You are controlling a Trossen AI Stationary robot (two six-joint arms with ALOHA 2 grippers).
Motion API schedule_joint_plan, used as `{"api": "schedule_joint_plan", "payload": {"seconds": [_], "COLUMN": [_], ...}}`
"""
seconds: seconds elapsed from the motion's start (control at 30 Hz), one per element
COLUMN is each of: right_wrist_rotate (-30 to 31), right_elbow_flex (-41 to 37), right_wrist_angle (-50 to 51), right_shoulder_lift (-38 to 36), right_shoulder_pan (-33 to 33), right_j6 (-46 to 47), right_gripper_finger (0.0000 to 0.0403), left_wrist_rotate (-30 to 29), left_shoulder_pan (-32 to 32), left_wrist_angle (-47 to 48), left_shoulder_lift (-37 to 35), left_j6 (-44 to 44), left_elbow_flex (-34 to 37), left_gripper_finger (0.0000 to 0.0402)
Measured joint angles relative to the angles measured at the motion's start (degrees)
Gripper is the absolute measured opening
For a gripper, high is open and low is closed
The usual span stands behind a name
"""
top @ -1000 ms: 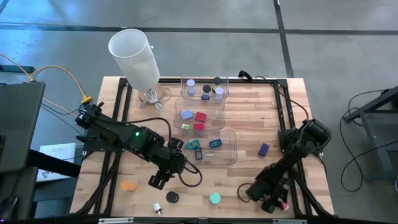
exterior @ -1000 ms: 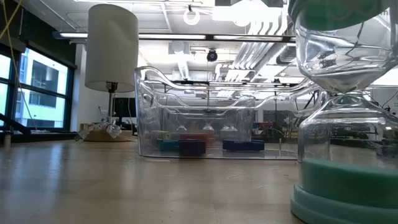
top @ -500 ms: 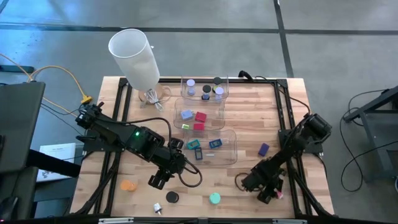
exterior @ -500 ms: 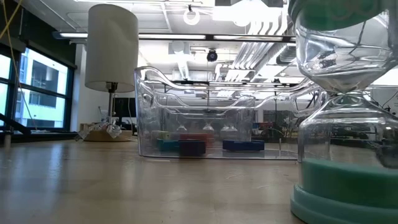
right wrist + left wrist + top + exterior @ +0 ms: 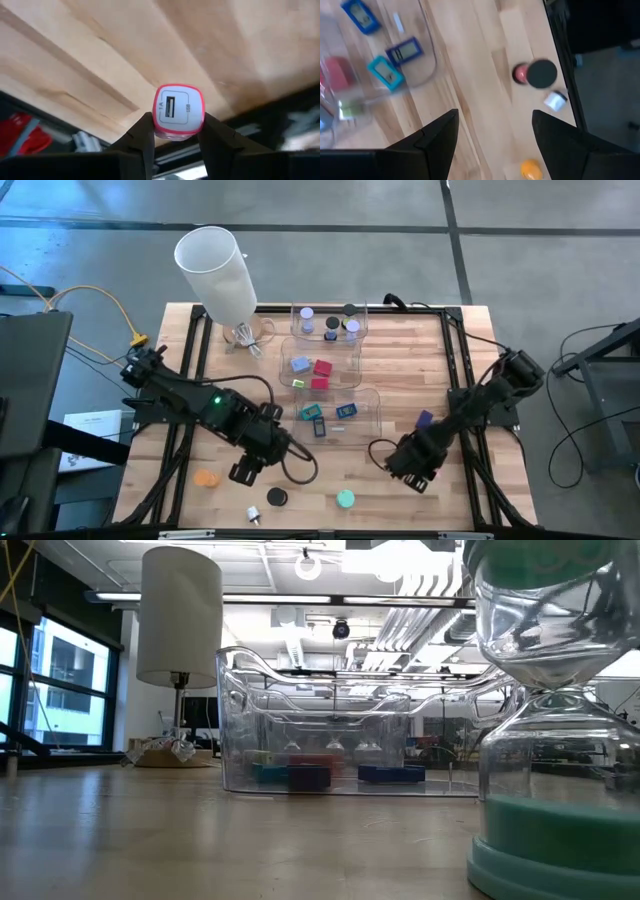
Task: Pick & Place Office items
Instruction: Put the small red charger adapter into the middle transparent bin
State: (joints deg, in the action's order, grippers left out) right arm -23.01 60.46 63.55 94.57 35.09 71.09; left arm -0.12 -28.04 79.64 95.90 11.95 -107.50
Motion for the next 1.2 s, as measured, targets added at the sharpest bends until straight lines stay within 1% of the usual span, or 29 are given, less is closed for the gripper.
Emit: {"api": "schedule_joint_plan", "payload": {"seconds": [0.13, 0.2, 0.3, 0.47, 0.53, 0.63, 0.73, 0.8, 0.87, 0.97, 1.1, 1.2], "right_wrist_rotate": [4.14, 7.28, 14.79, 25.26, 28.6, 31.9, 36.74, 41.12, 45.99, 51.11, 55.66, 56.18], "right_elbow_flex": [3.7, 5.54, 8.5, 12.54, 13.7, 15.4, 17.03, 18.14, 19.23, 20.57, 21.17, 21.25], "right_wrist_angle": [8.15, 10.42, 10.64, 10.79, 10.8, 10.72, 10.77, 10.74, 10.33, 7.76, 2.68, -2.54], "right_shoulder_lift": [-0.18, -0.18, -0.18, -0.2, -0.2, -0.2, -0.2, -0.2, -0.21, -0.29, -0.94, -2.04], "right_shoulder_pan": [0.0, 0.0, 0.03, 0.01, -0.1, -0.9, -1.76, -2.28, -3.07, -4.95, -7.73, -10.45], "right_j6": [-1.36, -2.57, -5.37, -9.89, -12.24, -15.74, -19.78, -23.03, -26.27, -32.47, -41.34, -48.04], "right_gripper_finger": [0.011, 0.011, 0.011, 0.011, 0.011, 0.011, 0.011, 0.011, 0.011, 0.011, 0.011, 0.011], "left_wrist_rotate": [0.01, 0.02, -0.02, -1.34, -1.99, -2.01, -2.03, -2.03, -2.72, -5.41, -8.79, -11.64], "left_shoulder_pan": [-1.58, -2.32, -3.32, -3.58, -3.49, -3.19, -3.24, -3.24, -3.21, -2.95, -2.92, -2.95], "left_wrist_angle": [0.78, 1.3, 4.44, 7.3, 7.68, 8.77, 9.08, 8.78, 7.46, 4.35, 1.23, -0.02], "left_shoulder_lift": [0.0, 0.0, 0.0, -0.46, -1.17, -2.72, -5.38, -7.87, -10.66, -14.4, -18.15, -19.84], "left_j6": [0.2, -2.14, -6.12, -6.84, -7.04, -8.32, -8.55, -8.53, -8.15, -7.75, -6.0, -4.71], "left_elbow_flex": [0.0, 0.0, 0.0, 0.0, 0.0, 0.0, 0.09, 0.09, 0.09, 0.09, 0.13, 1.78], "left_gripper_finger": [0.0246, 0.0246, 0.0246, 0.0246, 0.0246, 0.0246, 0.0246, 0.0246, 0.0246, 0.0246, 0.0246, 0.0246]}}
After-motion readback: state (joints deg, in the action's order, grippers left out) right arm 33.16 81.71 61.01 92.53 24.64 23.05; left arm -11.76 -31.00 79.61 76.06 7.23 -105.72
